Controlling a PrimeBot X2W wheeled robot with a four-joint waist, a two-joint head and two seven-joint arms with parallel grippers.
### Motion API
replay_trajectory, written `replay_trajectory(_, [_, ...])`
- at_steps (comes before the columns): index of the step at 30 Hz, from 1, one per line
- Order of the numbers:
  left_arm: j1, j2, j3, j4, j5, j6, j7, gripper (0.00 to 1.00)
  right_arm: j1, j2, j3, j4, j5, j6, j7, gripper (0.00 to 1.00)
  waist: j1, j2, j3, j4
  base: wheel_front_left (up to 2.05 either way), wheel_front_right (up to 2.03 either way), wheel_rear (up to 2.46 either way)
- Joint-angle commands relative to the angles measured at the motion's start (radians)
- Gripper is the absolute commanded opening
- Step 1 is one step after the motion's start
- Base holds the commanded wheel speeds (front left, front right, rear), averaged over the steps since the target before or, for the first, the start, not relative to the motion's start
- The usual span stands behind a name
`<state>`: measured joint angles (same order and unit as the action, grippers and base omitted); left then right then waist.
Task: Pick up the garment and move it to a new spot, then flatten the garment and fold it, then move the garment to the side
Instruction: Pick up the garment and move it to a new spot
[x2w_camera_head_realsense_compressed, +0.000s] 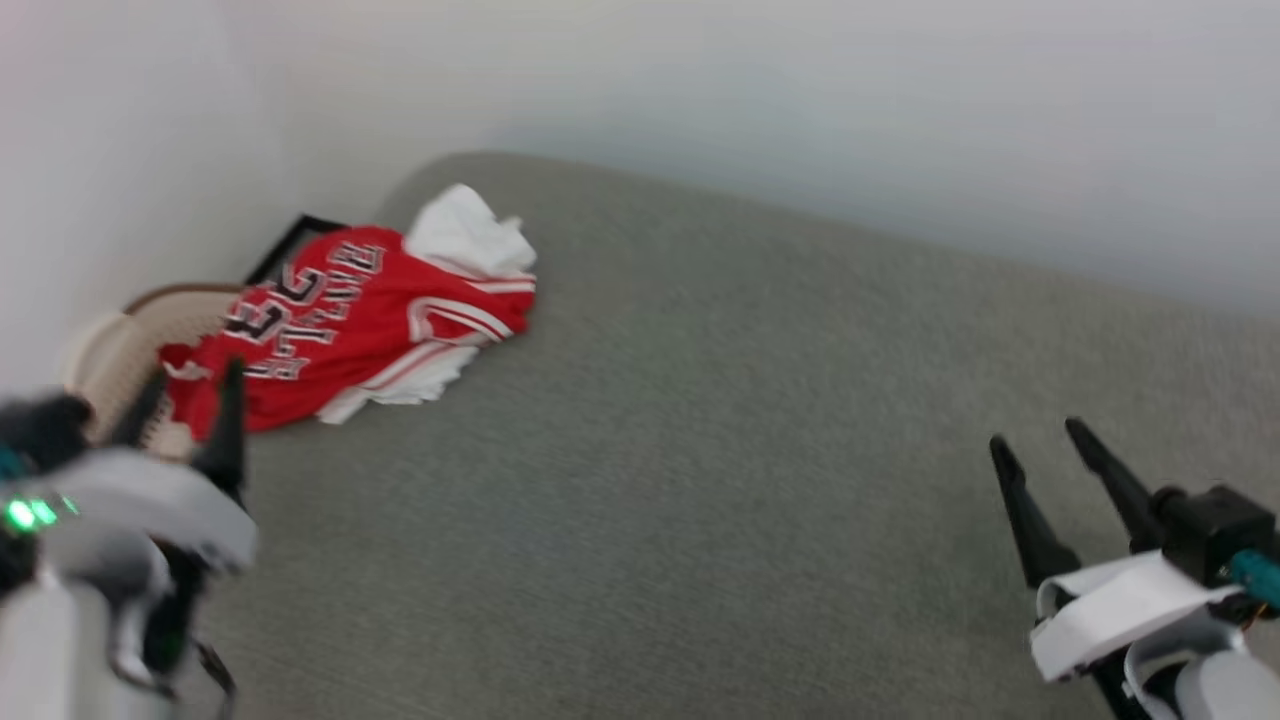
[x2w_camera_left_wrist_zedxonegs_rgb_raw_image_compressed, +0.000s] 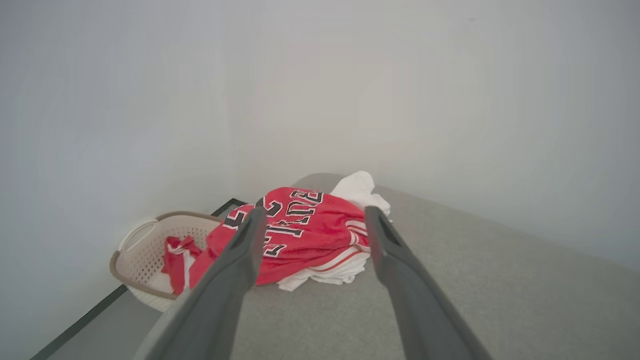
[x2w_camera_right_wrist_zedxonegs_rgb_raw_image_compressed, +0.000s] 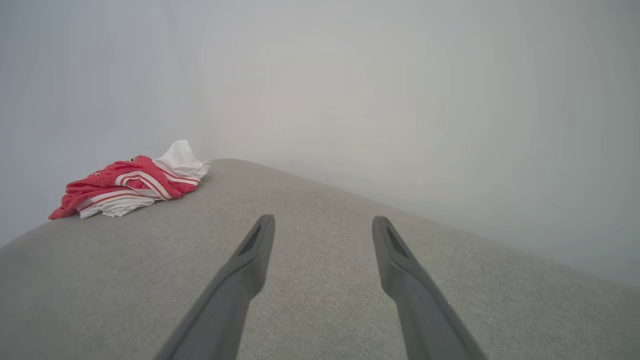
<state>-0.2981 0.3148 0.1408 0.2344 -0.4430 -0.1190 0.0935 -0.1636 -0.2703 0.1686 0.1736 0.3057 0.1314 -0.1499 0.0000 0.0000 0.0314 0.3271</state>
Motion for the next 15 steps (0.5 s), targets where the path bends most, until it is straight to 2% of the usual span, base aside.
replay_trajectory(1, [-0.049, 0.022, -0.004, 0.028, -0.017, -0.005, 0.025, 1.0, -0.023, -0.007, -0.004, -0.011, -0.006, -0.001, 0.004, 1.0, 0.0, 0.0, 0.116, -0.098, 0.0, 0.0, 0.0])
replay_trajectory(7, [-0.22, 0.128, -0.012, 0.182, -0.08, -0.011, 0.139, 1.0, -0.07, -0.018, -0.014, -0.061, -0.02, -0.001, 0.027, 1.0, 0.0, 0.0, 0.227, -0.182, 0.0, 0.0, 0.0])
replay_trajectory(15, [-0.418, 0.217, -0.045, 0.406, -0.127, -0.012, 0.24, 1.0, -0.11, -0.029, -0.039, -0.136, -0.038, -0.001, 0.056, 1.0, 0.0, 0.0, 0.374, -0.264, 0.0, 0.0, 0.0])
